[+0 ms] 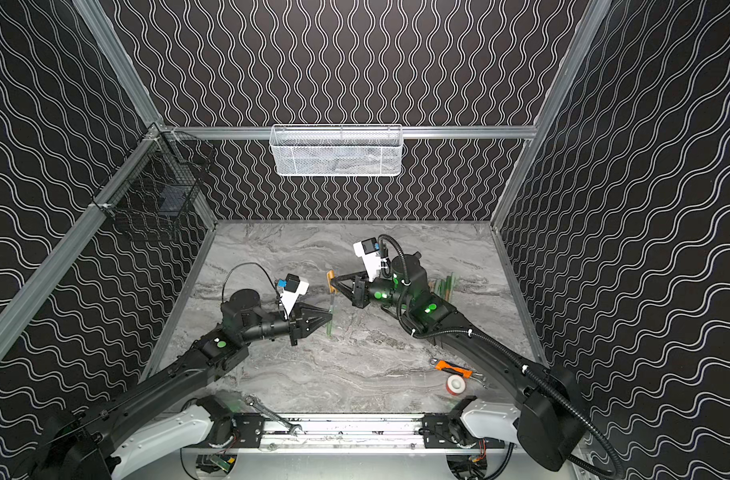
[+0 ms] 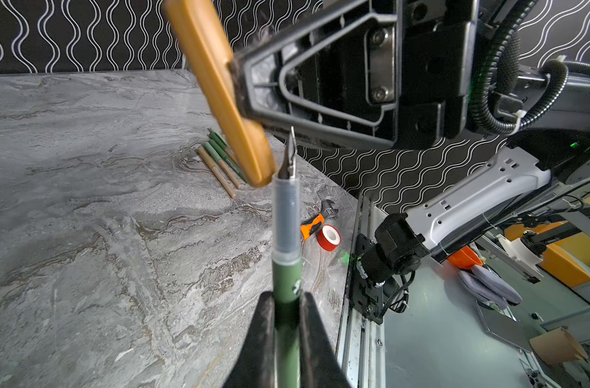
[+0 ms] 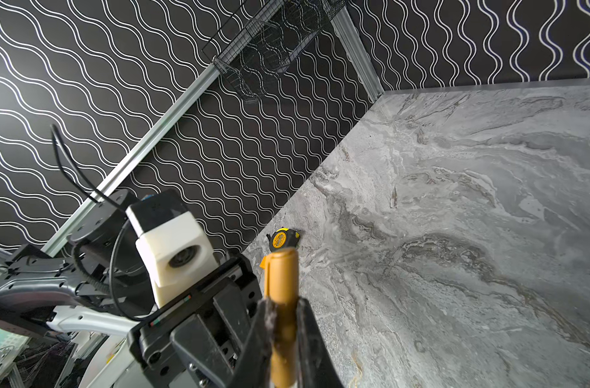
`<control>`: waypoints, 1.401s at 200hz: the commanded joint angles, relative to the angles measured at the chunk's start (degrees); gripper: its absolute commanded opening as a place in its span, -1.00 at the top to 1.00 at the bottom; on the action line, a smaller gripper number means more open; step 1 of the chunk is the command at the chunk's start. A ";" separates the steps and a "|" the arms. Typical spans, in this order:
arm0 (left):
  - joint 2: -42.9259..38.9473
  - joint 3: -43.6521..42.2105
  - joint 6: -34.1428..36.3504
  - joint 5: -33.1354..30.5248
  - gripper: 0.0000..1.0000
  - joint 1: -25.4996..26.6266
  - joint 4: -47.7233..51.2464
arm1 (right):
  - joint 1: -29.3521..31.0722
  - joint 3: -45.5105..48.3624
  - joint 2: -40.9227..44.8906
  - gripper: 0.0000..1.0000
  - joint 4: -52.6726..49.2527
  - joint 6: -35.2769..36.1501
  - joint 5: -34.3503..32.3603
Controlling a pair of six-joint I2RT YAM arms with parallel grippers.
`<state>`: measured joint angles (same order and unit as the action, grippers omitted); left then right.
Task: Insert the pens into the pen caps
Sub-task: 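Bring the tan cap over the green pen tip with the right gripper, then push the tan cap down onto the green pen tip with the right gripper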
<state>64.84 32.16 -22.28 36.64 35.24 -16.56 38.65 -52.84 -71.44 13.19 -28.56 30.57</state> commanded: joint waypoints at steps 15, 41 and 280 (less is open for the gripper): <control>0.98 -0.83 -0.91 1.40 0.75 -0.17 -2.77 | 0.20 -0.55 0.95 0.77 2.81 -0.34 -1.28; 1.34 -1.14 -1.10 1.55 0.74 -0.12 -3.13 | 0.24 -1.47 1.30 0.77 2.15 0.30 -1.54; -2.31 -0.17 -1.63 1.30 0.75 -1.74 -4.04 | 2.86 1.11 1.57 0.76 4.11 0.68 -1.42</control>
<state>63.05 31.64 -22.96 38.15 33.89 -17.04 41.06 -52.38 -69.89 15.81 -27.99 28.95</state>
